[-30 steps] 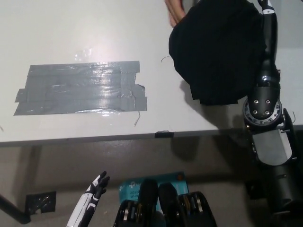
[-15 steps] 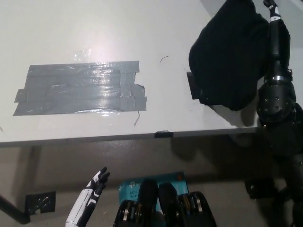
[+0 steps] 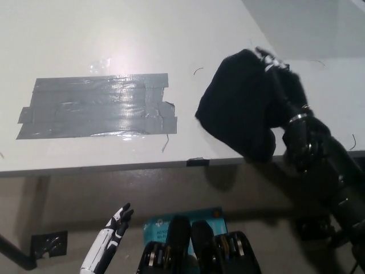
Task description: A person hands a black t-shirt to the robot and rhe robot picks it up with its right hand and places it on the black spot on the desk infron tof it
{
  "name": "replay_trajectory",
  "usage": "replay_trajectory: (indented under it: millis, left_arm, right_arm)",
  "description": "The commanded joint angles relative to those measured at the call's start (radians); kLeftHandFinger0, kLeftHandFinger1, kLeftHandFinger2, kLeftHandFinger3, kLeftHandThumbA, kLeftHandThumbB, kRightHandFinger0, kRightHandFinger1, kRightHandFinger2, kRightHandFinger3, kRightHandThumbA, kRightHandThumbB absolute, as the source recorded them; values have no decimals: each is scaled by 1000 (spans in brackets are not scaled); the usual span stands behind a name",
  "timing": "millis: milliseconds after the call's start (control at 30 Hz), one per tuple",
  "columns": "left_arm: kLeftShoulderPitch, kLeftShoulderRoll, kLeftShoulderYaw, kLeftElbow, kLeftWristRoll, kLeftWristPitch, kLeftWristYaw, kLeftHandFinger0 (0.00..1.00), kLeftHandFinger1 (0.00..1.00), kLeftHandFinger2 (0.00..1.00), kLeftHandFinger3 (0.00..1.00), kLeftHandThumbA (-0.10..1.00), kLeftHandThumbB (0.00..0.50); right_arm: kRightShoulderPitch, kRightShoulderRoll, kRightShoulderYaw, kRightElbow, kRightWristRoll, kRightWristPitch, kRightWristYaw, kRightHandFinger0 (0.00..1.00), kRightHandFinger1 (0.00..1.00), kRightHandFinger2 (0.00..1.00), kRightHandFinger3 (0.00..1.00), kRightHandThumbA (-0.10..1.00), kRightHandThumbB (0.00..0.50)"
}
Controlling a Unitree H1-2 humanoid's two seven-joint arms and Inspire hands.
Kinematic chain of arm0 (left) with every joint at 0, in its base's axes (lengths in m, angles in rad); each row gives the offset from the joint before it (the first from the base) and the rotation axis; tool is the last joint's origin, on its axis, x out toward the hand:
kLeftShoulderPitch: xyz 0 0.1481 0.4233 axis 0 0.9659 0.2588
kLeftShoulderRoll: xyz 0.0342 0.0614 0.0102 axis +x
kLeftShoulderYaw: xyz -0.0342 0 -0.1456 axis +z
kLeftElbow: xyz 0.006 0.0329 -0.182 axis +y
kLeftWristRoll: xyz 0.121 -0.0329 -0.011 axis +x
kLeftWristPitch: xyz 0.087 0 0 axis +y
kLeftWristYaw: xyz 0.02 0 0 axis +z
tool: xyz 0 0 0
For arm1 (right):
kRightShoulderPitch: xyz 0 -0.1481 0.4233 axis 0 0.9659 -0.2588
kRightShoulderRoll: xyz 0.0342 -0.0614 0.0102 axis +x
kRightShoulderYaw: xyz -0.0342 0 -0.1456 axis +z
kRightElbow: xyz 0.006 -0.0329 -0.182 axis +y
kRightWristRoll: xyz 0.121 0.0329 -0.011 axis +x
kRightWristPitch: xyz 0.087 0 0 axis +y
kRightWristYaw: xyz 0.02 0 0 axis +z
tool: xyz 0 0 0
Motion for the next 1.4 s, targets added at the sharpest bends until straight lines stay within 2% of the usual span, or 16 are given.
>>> replay_trajectory:
  millis: [0, 100, 167, 267, 333, 367, 433, 600, 767, 833, 933, 1067, 1100, 1200, 1267, 1367]
  left_arm:
    - [-51, 28, -14, -26, 22, 3, -29, 1000, 1000, 1000, 1000, 1000, 500]
    - [-67, 30, -14, -25, 24, 13, -31, 1000, 1000, 1000, 1000, 1000, 500]
    - [-76, 33, -15, -24, 34, 13, -26, 1000, 1000, 1000, 1000, 1000, 500]
    - [-86, 32, -16, -20, 33, 13, -28, 1000, 1000, 1000, 1000, 1000, 500]
    - [-89, 35, -16, -21, 33, 11, -29, 1000, 1000, 1000, 1000, 1000, 500]
    - [-90, 36, -16, -21, 34, 10, -30, 1000, 1000, 1000, 1000, 1000, 500]
    - [-94, 37, -15, -25, 29, 23, -33, 1000, 1000, 1000, 1000, 1000, 500]
    - [-101, 35, -19, -6, 33, 8, -30, 1000, 1000, 1000, 1000, 1000, 500]
    - [-98, 37, -15, -6, 31, 9, -27, 1000, 1000, 1000, 1000, 1000, 500]
    - [-105, 39, -15, -16, 34, 24, -29, 1000, 1000, 1000, 1000, 1000, 500]
    - [-122, 38, -18, -11, 36, 16, -30, 1000, 1000, 1000, 1000, 1000, 500]
    - [-133, 28, -21, 0, 26, 21, -37, 1000, 1000, 1000, 1000, 1000, 500]
    - [-132, 29, -21, -1, 30, 22, -34, 1000, 1000, 1000, 1000, 1000, 500]
    - [-126, 29, -21, -13, 37, 32, -28, 1000, 1000, 1000, 1000, 1000, 500]
    - [-126, 24, -21, -7, 36, 29, -26, 1000, 1000, 1000, 1000, 1000, 500]
    - [-117, 26, -20, -2, 31, 16, -26, 1000, 1000, 1000, 1000, 1000, 500]
  right_arm:
    - [-37, -149, 218, -299, -206, 198, 517, 1000, 1000, 1000, 1000, 137, 409]
    - [-45, -219, 238, -439, -188, 226, 655, 1000, 1000, 1000, 1000, 89, 431]
    - [-73, -310, 241, -627, -127, 295, 856, 1000, 1000, 1000, 1000, 140, 444]
    - [-126, -405, 228, -760, -33, 354, 1011, 1000, 1000, 1000, 1000, 252, 497]
    - [-180, -481, 202, -841, 106, 421, 1120, 1000, 1000, 1000, 1000, 245, 500]
    - [-190, -495, 196, -855, 128, 428, 1135, 1000, 1000, 1000, 1000, 249, 500]
    - [-244, -615, 93, -971, 344, 482, 1184, 1000, 1000, 1000, 1000, 281, 500]
    - [-278, -723, -8, -1072, 458, 526, 1198, 1000, 1000, 1000, 1000, 425, 500]
    - [-258, -809, -156, -1085, 749, 532, 1143, 1000, 1000, 1000, 1000, 214, 476]
    - [-223, -814, -253, -1128, 783, 532, 1095, 1000, 1000, 1000, 1000, 259, 499]
    - [-69, -812, -513, -1302, 884, 495, 878, 1000, 1000, 1000, 1000, 472, 494]
    - [120, -775, -664, -1553, 1046, 532, 634, 1000, 1000, 1000, 1000, 514, 500]
    - [201, -727, -692, -1647, 1079, 532, 568, 1000, 1000, 1000, 1000, 488, 500]
    - [395, -613, -651, -1775, 1099, 431, 455, 1000, 1000, 1000, 1000, 507, 500]
    - [490, -550, -605, -1807, 1112, 409, 409, 1000, 1000, 1000, 1000, 462, 500]
    - [589, -439, -516, -1804, 1028, 384, 417, 1000, 1000, 1000, 1000, 491, 500]
